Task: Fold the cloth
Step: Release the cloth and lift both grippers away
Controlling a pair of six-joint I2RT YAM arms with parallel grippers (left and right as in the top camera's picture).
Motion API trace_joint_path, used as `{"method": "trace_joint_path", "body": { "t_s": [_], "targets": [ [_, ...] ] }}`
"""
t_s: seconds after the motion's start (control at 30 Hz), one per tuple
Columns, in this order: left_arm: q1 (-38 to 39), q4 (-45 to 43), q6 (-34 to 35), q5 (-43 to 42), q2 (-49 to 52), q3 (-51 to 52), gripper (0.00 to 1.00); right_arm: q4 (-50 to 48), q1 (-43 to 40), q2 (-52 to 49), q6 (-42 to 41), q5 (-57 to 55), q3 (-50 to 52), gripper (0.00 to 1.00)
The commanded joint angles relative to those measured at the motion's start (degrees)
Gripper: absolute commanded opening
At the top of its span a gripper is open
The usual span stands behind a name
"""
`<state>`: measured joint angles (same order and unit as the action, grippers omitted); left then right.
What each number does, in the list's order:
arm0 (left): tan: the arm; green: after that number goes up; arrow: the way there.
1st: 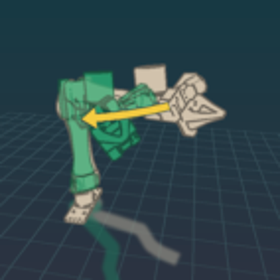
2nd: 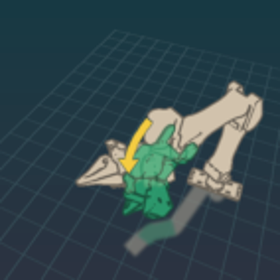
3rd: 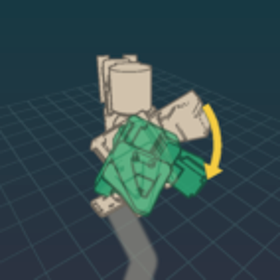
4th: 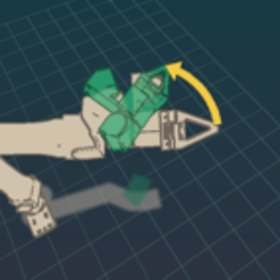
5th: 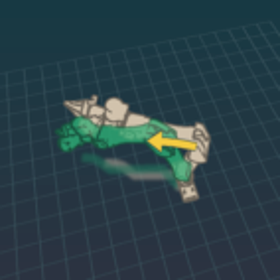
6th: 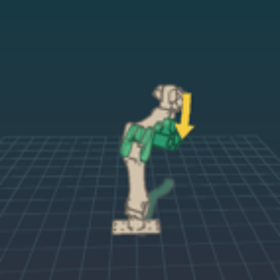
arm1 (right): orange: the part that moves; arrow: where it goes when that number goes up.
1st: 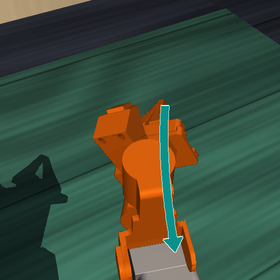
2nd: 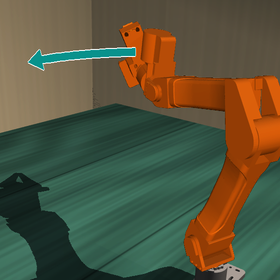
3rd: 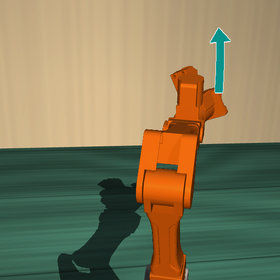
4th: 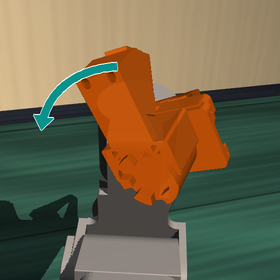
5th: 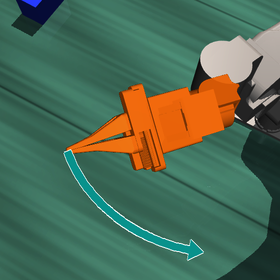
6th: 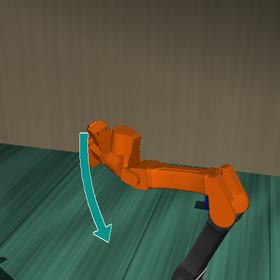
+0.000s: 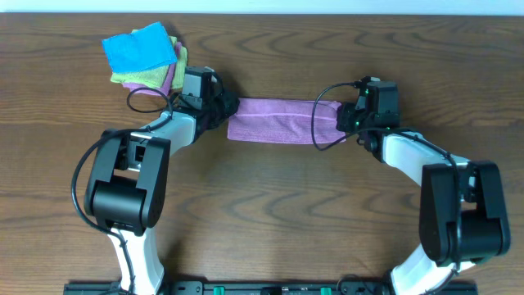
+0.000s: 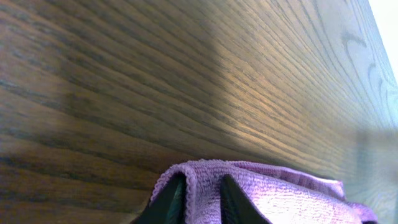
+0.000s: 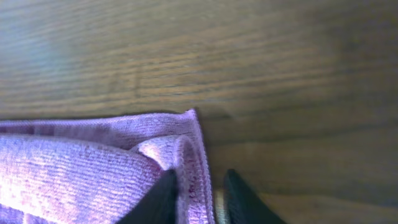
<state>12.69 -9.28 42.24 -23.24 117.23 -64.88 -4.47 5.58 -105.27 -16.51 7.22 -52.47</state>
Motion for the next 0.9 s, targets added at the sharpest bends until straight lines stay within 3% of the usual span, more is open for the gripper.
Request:
{"method": "trace_joint_path", "body": {
  "t_s": [0.0, 0.07, 0.1, 0.27, 0.5, 0.87],
  "targets": [
    [-0.96, 0.04, -0.07, 0.63, 0.59, -0.20, 0.29, 0.70, 0.13, -0.37, 0.48, -1.03, -0.96, 0.41],
    [-1.79, 0.02, -0.52, -0.68, 0.35, -0.20, 0.36, 1.90, 0.13, -0.33, 0.46, -0.92, -1.14, 0.45],
    [-2.54, 0.04, -0.70, -1.53, 0.07, -0.22, 0.44, 3.04, 0.13, -0.02, 0.42, -0.68, -1.20, 0.47],
    [-5.25, 0.04, -0.94, -6.64, -0.20, -0.70, 0.57, 6.82, 0.11, 2.60, 0.22, -0.57, -1.22, 0.49],
    [-7.21, 2.23, -1.81, -10.91, -2.12, -3.37, 0.61, 10.14, 0.07, 10.43, -0.66, -0.68, -1.22, 0.61],
    [-6.58, 2.71, -1.97, -10.93, -7.50, -4.66, 0.61, 16.70, -0.31, 16.13, -3.23, -3.13, -1.20, 0.61]
  ]
}}
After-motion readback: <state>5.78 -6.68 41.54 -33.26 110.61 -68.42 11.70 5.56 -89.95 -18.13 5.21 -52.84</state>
